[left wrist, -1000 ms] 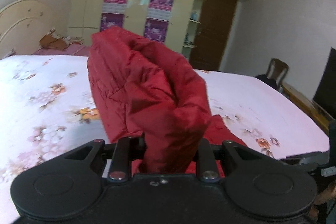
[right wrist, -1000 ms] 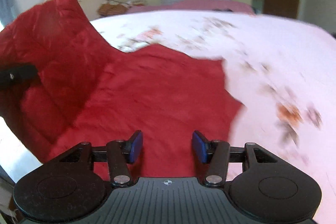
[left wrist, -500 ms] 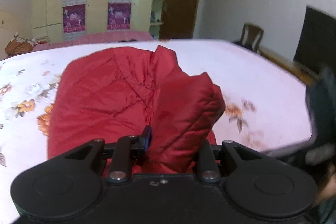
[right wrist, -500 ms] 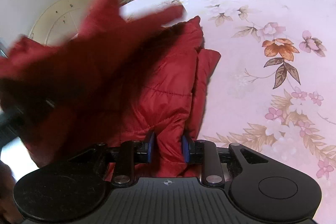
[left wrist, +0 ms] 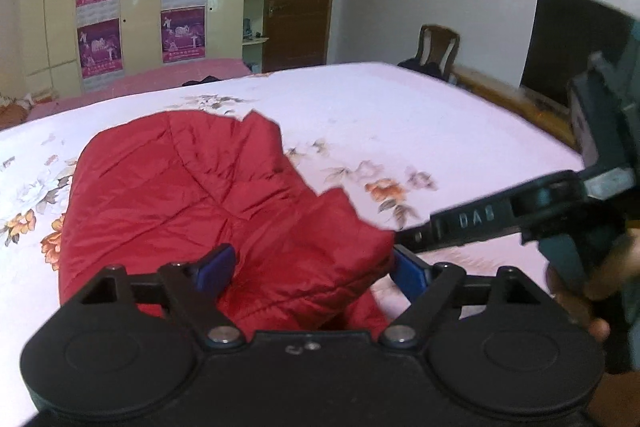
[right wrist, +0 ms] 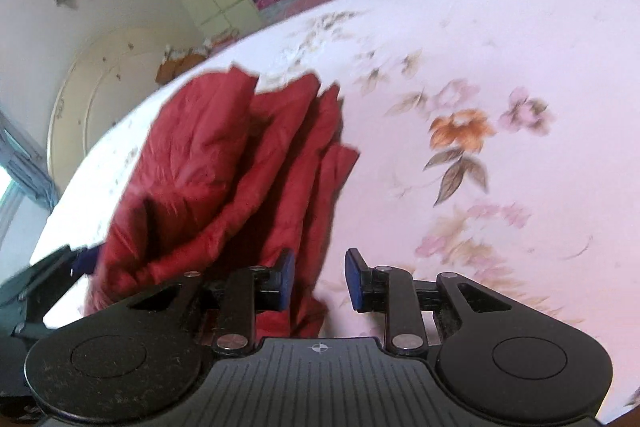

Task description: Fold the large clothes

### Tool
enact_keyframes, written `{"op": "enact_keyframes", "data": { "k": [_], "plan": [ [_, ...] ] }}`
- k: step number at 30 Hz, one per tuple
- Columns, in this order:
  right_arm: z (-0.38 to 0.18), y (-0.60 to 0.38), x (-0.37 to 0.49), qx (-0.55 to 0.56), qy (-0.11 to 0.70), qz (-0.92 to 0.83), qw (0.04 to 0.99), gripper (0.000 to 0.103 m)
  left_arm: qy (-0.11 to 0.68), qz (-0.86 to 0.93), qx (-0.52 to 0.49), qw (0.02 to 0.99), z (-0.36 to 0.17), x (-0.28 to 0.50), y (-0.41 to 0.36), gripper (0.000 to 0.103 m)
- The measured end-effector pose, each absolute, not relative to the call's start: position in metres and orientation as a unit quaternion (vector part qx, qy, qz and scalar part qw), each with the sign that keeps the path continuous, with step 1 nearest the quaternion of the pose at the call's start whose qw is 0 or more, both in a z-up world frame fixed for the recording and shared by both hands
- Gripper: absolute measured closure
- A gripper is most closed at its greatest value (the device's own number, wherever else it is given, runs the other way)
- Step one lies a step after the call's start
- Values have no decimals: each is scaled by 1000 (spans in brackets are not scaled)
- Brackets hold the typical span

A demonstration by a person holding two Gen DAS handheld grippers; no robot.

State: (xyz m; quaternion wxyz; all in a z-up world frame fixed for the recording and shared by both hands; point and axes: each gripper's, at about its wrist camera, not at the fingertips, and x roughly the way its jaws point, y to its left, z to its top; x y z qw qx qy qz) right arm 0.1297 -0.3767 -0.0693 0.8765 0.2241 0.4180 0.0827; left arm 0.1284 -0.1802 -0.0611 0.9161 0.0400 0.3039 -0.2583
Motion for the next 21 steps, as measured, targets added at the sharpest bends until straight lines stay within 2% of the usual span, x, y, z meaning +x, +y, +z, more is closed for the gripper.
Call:
{"op": "enact_keyframes", "data": {
  "k": [1, 2, 4, 8, 13, 15, 16, 17, 19, 21],
  "plan": [
    [-65, -381, 133, 229, 410, 82, 879, 71, 303, -262, 24, 916, -54, 126, -172, 19],
    [-59, -384, 133, 235, 401, 81, 882, 50, 299, -263, 12, 917, -47, 121, -167, 16],
    [-44, -384, 133, 245, 376, 84, 890, 26, 288, -251, -7, 924, -33, 118, -152, 14],
    [-25, -367, 138, 243, 355, 123, 894, 26, 272, -182, -38, 944, -19, 120, -110, 14],
    [-27, -330, 147, 234, 372, 176, 881, 26, 299, -101, -74, 946, -40, 143, -68, 27],
    [-34, -317, 148, 219, 386, 186, 876, 34, 309, -89, -70, 944, -56, 151, -64, 35],
    [-40, -312, 150, 212, 399, 187, 872, 50, 314, -85, -65, 944, -63, 153, -64, 37],
    [-46, -310, 151, 214, 411, 186, 867, 59, 321, -82, -63, 942, -71, 155, -65, 41],
    [-55, -309, 151, 219, 426, 183, 858, 59, 334, -94, -73, 935, -83, 156, -68, 49],
    [-63, -312, 149, 219, 436, 185, 853, 80, 332, -106, -65, 935, -89, 154, -76, 50]
  ]
}}
